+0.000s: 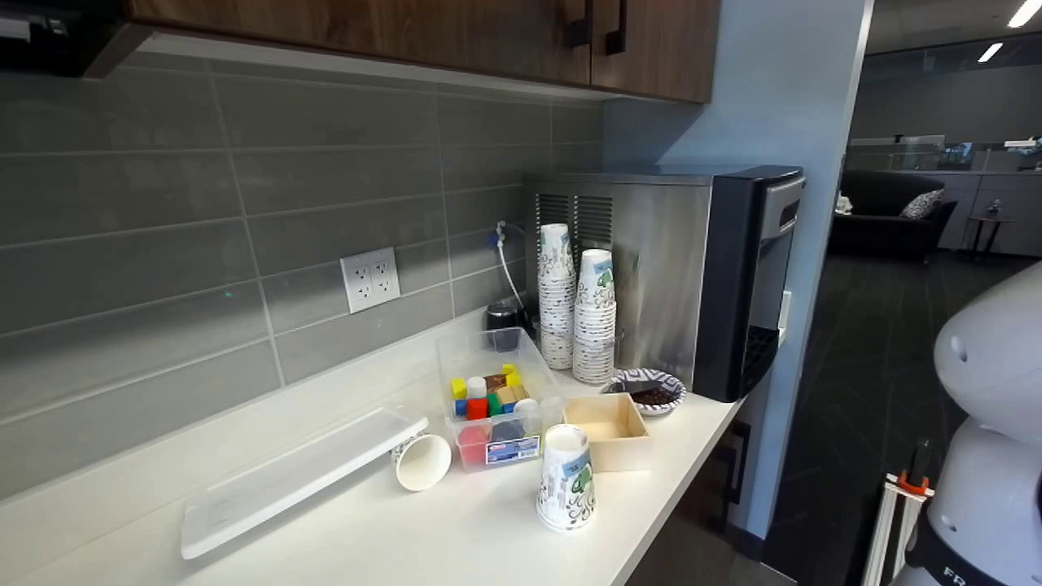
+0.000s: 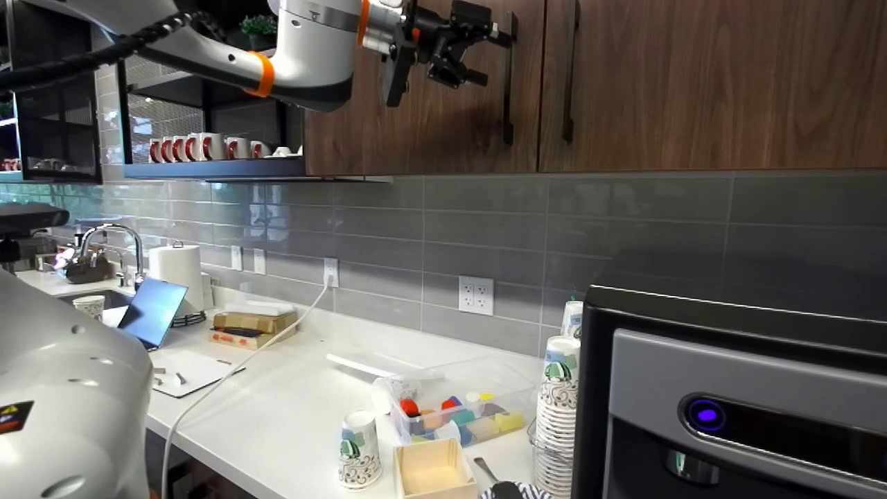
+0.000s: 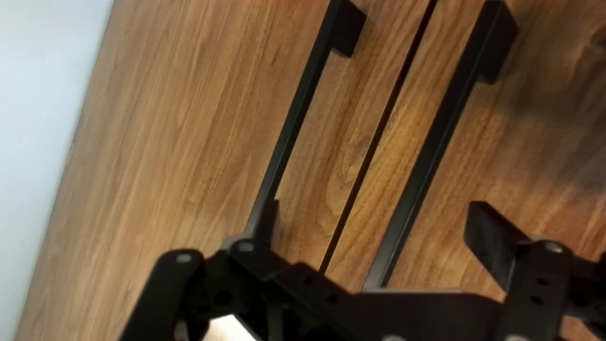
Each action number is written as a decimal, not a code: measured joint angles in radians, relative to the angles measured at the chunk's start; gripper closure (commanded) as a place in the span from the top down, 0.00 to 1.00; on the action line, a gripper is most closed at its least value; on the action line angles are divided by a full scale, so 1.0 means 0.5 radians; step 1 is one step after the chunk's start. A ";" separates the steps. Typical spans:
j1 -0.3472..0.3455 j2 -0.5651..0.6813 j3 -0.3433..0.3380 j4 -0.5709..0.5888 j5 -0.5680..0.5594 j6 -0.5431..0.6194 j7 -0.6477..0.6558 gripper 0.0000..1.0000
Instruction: Open the left upper cabinet door then close it again.
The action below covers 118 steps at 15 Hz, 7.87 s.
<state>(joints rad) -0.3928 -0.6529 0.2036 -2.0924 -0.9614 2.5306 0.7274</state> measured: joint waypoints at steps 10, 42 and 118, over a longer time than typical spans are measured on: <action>0.075 0.195 -0.115 0.130 -0.316 0.005 0.387 1.00; 0.650 -0.508 0.026 -0.128 -0.095 -1.734 0.467 1.00; 0.666 -0.020 -0.213 0.053 0.454 -0.643 -0.332 1.00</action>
<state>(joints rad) -0.0599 -0.6627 0.0970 -2.0660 -0.7342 2.2092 0.5615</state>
